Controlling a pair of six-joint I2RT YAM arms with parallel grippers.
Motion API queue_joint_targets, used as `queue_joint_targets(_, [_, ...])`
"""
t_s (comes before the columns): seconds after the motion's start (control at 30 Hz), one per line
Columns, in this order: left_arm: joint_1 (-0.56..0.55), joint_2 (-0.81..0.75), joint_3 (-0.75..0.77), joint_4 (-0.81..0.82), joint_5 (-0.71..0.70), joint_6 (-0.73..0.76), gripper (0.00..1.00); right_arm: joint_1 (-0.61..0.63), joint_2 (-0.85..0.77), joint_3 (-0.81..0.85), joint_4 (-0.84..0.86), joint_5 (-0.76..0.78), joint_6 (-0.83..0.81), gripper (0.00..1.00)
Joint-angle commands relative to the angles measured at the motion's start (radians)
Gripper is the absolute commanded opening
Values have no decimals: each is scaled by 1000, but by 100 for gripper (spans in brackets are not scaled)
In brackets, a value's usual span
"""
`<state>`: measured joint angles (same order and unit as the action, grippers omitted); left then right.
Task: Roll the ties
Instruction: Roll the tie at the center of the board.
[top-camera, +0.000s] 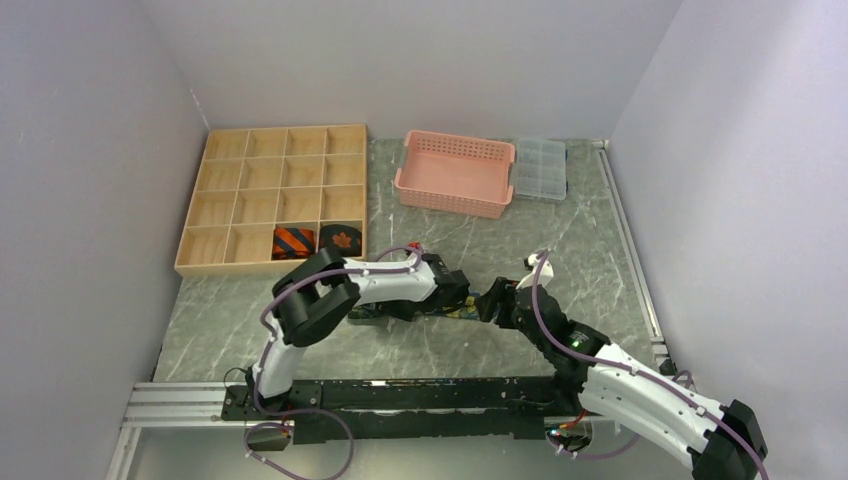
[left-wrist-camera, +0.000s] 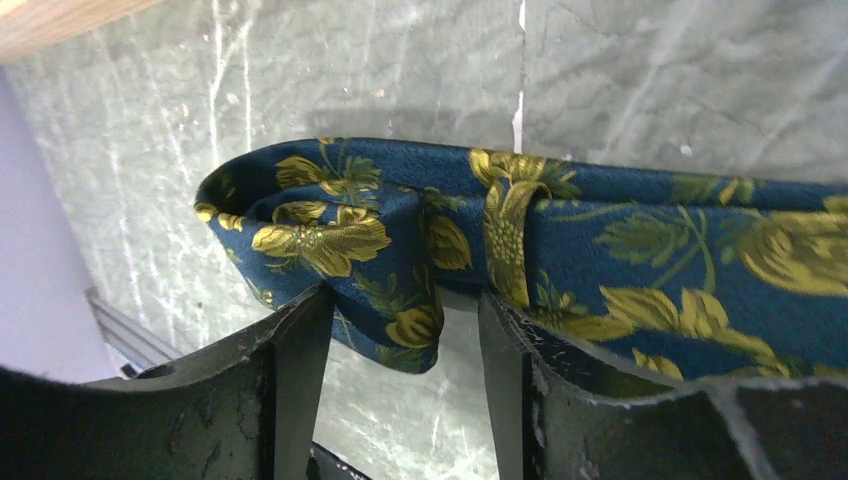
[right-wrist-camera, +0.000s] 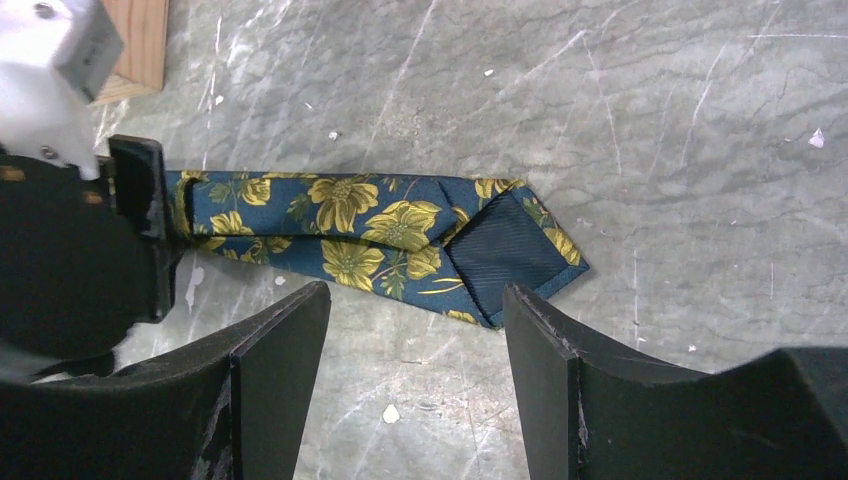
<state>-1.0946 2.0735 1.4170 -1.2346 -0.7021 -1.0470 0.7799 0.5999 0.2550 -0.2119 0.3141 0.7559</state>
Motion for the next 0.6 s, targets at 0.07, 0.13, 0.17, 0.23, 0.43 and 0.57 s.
queue_joint_targets(0.07, [-8,-178,-74,200,107,41,63,-2,3,12,-1,24,6,69])
queue_joint_targets(0.13, [-8,-223,-94,228,127,51,64,-2,16,19,2,18,-1,69])
queue_joint_targets(0.17, [-8,-248,-103,241,136,55,66,-2,22,22,5,14,-5,69])
queue_joint_targets(0.23, [-7,-298,-124,270,153,60,68,-2,34,28,12,-4,-13,69])
queue_joint_targets(0.43, [45,-547,-284,393,194,60,71,-2,89,62,81,-145,-61,72])
queue_joint_targets(0.57, [197,-834,-540,630,282,93,71,0,210,120,198,-321,-81,73])
